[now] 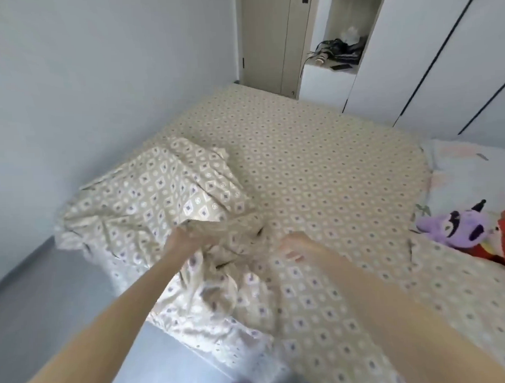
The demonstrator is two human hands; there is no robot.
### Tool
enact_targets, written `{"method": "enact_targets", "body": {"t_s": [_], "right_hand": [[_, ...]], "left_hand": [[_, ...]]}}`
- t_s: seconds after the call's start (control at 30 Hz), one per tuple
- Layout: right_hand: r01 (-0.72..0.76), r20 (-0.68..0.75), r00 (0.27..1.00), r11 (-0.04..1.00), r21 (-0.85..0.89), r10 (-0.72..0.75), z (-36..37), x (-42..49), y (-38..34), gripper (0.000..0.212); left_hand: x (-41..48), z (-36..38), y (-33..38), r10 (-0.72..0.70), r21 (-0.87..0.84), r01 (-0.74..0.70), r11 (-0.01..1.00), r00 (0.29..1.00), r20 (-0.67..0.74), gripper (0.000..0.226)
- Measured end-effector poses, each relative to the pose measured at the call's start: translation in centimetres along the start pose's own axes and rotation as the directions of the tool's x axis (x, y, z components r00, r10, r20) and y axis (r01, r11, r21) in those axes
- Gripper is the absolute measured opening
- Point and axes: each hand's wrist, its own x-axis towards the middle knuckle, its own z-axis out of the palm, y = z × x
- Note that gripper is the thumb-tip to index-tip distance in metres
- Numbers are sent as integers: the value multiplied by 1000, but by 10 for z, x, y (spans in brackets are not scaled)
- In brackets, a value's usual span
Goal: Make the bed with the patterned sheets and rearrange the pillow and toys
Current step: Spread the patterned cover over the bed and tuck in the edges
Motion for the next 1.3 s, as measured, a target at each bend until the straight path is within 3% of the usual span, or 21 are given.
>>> {"method": "enact_targets", "body": {"t_s": [0.1, 0.17, 0.4, 0.5, 0.6, 0.77, 0.97, 1.17, 1.3], "right_hand": [[-40, -45, 998, 991, -127, 34, 28, 34, 18, 22], [-79, -59, 996, 971, -227, 67, 46, 55, 35, 17], [-170, -45, 985, 933, -317, 165, 90, 148, 110, 28], [-272, -75, 962, 934, -232, 262, 104, 177, 138, 15], [-317, -60, 948, 946, -64, 313, 120, 208, 168, 46], [-269, -54, 961, 963, 29, 270, 144, 233, 189, 41], [-357, 288, 899, 933, 51, 329, 165, 219, 164, 47], [-162, 64, 986, 967, 197, 152, 138, 165, 93, 36], [3, -158, 987, 975, 223, 33, 96, 128, 22, 36]], "left_hand": [[1, 2, -28, 15, 316, 0, 949, 999, -43, 60], [7, 11, -40, 22, 391, 5, 920, 998, -66, 49], [51, 78, -93, 12, 379, 22, 925, 996, -85, 39], [66, 109, -121, -10, 346, 31, 938, 998, -63, 33], [80, 134, -151, -41, 312, 58, 948, 997, -60, 27], [92, 152, -182, -54, 297, 74, 952, 996, -76, 20], [92, 140, -181, -19, 267, 33, 963, 998, -54, 17], [76, 92, -136, -24, 180, 43, 983, 994, -106, 15], [59, 52, -65, 88, -5, -89, 996, 989, -120, 12]]}}
